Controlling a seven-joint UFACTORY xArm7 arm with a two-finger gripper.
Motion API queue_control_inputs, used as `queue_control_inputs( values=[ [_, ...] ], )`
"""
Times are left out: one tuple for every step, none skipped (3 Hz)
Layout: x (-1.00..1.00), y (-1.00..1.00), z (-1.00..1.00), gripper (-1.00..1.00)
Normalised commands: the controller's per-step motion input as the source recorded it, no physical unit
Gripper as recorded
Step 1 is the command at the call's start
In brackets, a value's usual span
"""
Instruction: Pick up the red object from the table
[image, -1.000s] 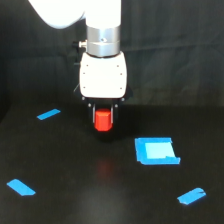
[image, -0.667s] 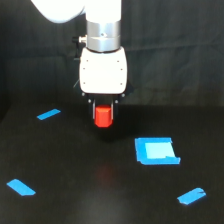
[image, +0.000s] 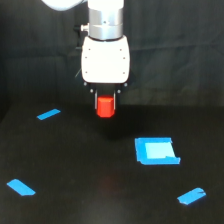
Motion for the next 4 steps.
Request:
queue_control_inputs(
  values=[
    [0.0,0.1,0.86,-0.95],
    [0.06,-0.07,0.44,-0.98],
    [-0.04,0.01,0.11,-1.0],
    [-0.04,-0.01,0.17,-1.0]
  ],
)
